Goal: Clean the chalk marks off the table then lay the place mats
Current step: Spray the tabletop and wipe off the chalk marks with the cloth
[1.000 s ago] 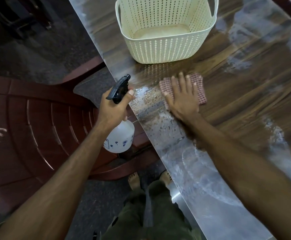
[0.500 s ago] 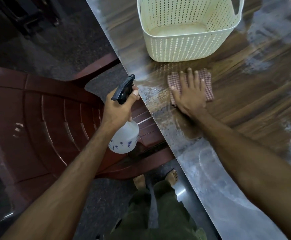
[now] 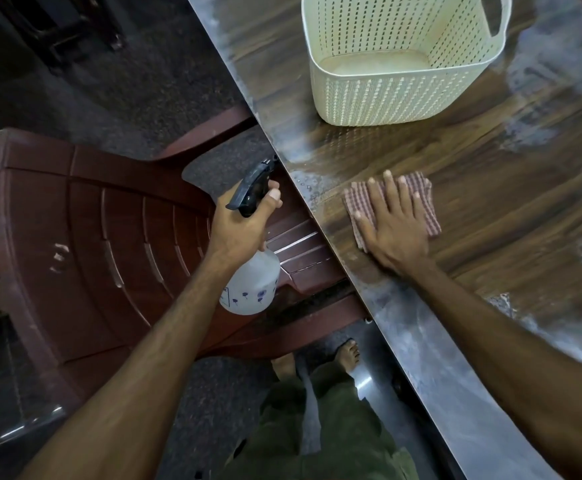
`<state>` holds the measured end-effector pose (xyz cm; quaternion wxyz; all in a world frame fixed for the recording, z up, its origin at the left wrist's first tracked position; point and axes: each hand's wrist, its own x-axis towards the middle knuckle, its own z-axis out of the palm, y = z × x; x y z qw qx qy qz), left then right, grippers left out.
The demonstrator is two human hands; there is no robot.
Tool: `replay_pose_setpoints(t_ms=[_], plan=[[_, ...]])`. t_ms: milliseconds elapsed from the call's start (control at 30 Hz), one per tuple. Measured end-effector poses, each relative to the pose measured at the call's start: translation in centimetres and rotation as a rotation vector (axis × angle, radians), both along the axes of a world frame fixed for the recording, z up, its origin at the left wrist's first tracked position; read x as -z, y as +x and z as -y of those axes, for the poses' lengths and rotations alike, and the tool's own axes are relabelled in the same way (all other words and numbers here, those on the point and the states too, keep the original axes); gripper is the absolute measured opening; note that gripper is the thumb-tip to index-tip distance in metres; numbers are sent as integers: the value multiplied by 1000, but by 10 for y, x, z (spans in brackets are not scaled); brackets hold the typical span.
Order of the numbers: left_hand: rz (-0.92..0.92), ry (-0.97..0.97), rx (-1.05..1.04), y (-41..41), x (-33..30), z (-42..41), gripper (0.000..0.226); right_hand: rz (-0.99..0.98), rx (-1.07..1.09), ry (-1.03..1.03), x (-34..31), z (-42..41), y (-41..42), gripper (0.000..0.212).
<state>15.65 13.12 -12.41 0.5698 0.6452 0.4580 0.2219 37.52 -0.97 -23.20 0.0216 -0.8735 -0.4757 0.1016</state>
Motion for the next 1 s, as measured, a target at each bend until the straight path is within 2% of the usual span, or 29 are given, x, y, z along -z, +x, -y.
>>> replay_pose_setpoints(t_ms=[133,233,367,467,600,700,767,867,1000], plan=[[-13,9,16,-5,3,2,17,-33,-93,-40,1,-79,-11,70],[-15,21,27,-4,1,4,17,-43,-129,-29,2,-93,-31,69],[0,4,78,6,-4,10,17,-29,-212,-11,1,-41,-50,68],[-3,-10,107,14,-9,17,13,-54,-198,-25,1,19,-55,68],[3,-6,149,22,-13,27,13,-31,-1,-35,1,79,-20,66],[10,5,184,25,-12,35,8,-47,191,-25,-2,70,4,66],[7,6,209,26,-11,43,9,-40,242,-10,-2,51,0,67],[4,8,230,27,-10,56,11,-22,144,-18,1,39,-33,69],[3,12,268,29,-11,70,9,-50,0,13,2,83,-80,67]])
